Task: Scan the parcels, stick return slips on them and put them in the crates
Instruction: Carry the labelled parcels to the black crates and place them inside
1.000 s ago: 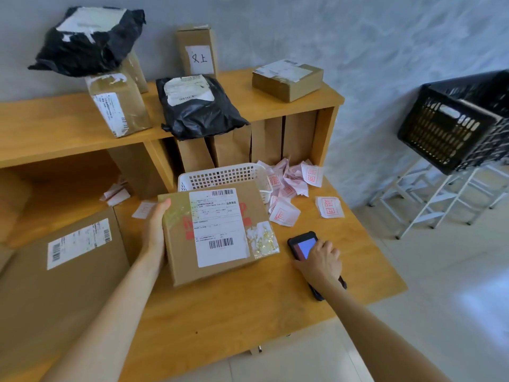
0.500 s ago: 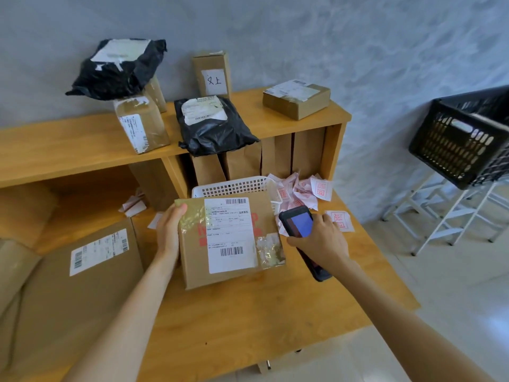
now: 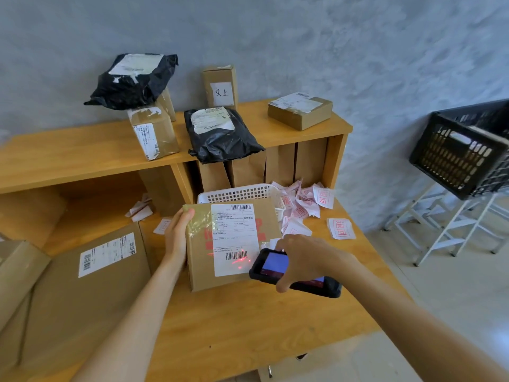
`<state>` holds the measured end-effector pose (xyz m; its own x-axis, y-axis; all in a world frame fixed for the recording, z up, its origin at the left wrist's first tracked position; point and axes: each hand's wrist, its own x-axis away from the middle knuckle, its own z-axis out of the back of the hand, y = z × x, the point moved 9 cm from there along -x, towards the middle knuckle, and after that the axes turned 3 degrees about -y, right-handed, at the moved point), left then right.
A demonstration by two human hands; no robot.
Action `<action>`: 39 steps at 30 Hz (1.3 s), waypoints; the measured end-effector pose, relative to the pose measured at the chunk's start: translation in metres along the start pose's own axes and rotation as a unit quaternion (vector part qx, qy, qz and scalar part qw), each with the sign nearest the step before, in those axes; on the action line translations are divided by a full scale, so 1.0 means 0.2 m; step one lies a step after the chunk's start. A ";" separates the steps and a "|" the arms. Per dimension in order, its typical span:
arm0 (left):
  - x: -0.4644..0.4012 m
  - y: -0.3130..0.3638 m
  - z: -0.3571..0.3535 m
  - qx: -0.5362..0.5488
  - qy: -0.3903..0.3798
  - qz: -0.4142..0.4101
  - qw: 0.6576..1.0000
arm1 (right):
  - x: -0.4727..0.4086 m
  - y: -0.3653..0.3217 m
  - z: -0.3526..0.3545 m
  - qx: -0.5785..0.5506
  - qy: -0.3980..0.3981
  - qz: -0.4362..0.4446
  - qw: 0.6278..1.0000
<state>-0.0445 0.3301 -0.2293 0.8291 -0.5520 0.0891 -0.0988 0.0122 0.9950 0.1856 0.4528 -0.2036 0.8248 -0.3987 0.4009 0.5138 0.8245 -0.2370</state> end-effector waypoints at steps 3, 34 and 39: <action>0.00 0.00 0.00 0.005 0.002 -0.003 1.000 | 0.01 0.00 0.00 0.007 0.002 0.005 1.000; 0.25 0.00 -0.04 0.031 0.032 -0.011 0.999 | 0.18 0.13 0.02 0.052 0.029 0.030 0.998; 0.31 0.00 -0.06 0.053 0.060 0.006 0.997 | 0.22 0.15 0.03 0.055 0.040 0.044 0.997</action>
<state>0.0124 0.3055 -0.2229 0.8868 -0.4481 0.1128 -0.1621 -0.0729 0.9841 0.2368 0.4617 -0.1879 0.8842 -0.3489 0.3107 0.4125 0.8952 -0.1686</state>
